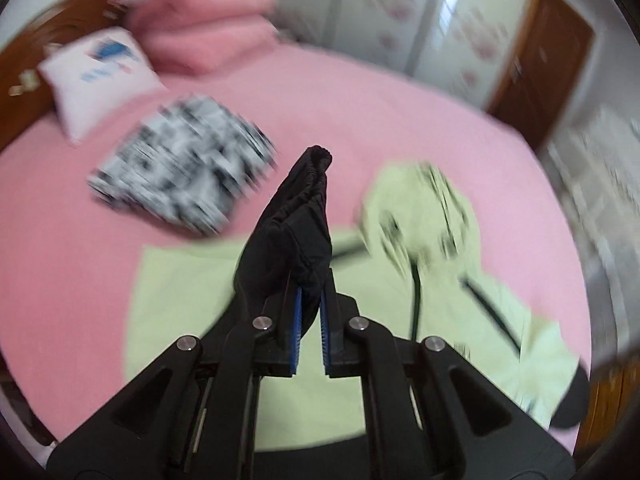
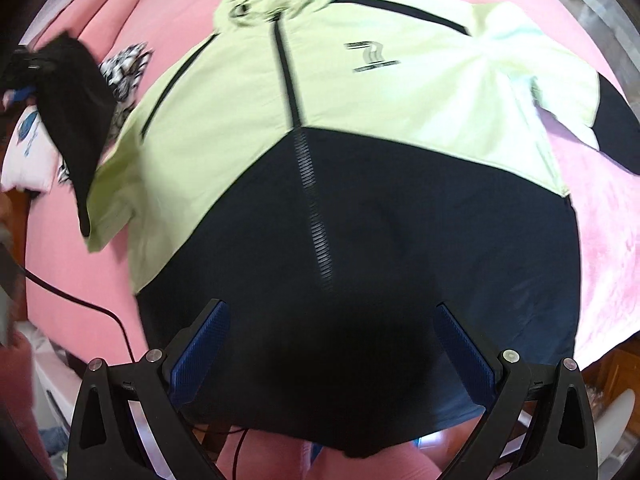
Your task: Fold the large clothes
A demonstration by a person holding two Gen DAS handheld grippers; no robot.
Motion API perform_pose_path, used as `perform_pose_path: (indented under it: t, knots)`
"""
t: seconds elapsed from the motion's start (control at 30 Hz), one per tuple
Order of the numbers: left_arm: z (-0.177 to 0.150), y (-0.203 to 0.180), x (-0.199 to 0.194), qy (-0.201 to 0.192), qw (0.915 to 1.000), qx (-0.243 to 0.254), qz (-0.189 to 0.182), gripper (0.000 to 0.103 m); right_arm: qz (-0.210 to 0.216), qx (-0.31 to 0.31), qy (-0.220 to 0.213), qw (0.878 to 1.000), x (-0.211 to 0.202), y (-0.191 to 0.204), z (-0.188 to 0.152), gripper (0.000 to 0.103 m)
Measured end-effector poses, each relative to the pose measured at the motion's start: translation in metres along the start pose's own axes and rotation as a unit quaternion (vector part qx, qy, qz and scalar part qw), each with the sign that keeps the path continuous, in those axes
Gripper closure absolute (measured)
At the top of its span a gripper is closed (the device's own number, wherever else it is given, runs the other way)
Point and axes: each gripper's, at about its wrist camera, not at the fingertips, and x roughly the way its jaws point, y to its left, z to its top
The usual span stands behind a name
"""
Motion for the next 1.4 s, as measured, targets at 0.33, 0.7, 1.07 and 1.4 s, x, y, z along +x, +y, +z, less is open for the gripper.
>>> perform_pose_path:
  t: [0.33, 0.7, 1.07, 1.4]
  knots:
    - [-0.08, -0.07, 0.09, 0.185, 0.9786, 0.089, -0.017, 0.082, -0.003, 0.036, -0.008, 0.999, 0.017, -0.061, 0.042, 0.0]
    - [-0.1, 0.047, 0.034, 0.23, 0.9726, -0.005, 0.032, 0.047, 0.122, 0.006, -0.005, 0.993, 0.052, 0.01, 0.091, 0.012]
    - [-0.133, 0.159, 0.031, 0.234, 0.9629, -0.107, 0.082, 0.047, 0.135, 0.042, -0.01, 0.99, 0.12, 0.087, 0.149, 0.038]
    - [-0.144, 0.206, 0.071, 0.227, 0.962, -0.112, 0.102, 0.047, 0.117, 0.047, 0.004, 0.992, 0.136, 0.111, 0.185, 0.084]
